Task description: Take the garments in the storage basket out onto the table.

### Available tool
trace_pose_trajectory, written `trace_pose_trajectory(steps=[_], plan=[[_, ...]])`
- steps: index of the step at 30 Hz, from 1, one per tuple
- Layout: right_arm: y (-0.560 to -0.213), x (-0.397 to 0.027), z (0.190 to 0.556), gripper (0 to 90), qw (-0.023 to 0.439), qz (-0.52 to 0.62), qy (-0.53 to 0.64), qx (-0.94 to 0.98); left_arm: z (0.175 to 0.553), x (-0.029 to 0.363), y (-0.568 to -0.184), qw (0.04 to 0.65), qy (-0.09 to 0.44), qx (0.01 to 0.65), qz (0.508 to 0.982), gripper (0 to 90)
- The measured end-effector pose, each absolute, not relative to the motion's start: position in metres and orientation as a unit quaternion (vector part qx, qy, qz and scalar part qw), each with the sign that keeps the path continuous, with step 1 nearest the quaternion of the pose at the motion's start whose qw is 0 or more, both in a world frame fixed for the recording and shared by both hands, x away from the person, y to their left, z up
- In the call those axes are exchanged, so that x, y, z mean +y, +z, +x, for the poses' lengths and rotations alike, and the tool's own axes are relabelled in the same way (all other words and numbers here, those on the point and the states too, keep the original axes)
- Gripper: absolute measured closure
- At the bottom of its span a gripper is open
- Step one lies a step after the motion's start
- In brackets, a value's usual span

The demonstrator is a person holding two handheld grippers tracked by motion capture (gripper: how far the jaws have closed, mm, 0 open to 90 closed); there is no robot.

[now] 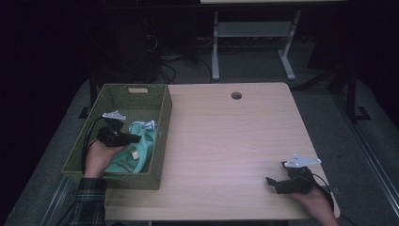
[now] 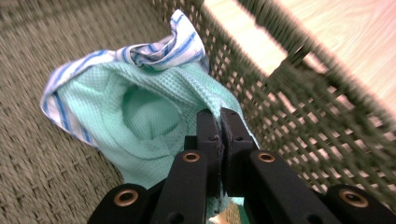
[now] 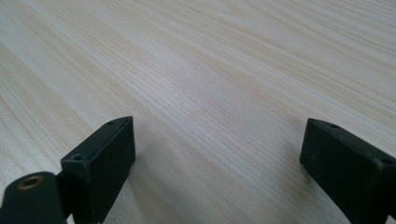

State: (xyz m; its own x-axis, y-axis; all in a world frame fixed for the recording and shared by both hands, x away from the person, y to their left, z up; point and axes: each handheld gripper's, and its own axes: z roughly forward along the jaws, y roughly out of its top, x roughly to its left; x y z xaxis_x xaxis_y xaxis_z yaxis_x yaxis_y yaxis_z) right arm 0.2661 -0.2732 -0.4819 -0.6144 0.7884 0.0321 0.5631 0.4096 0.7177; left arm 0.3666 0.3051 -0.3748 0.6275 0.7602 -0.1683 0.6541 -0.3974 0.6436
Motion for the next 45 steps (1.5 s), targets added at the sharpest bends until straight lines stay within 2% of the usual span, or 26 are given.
trace_pose_trajectory(steps=[26,45], plan=[[-0.482,-0.273,0.266,9.9,0.158,0.41,0.357,0.824,0.363,0.309,-0.309,0.423,0.116,0.405,0.802,87.8],[-0.482,-0.273,0.266,9.9,0.158,0.41,0.357,0.824,0.367,0.287,-0.253,0.465,0.138,0.363,0.795,87.9]])
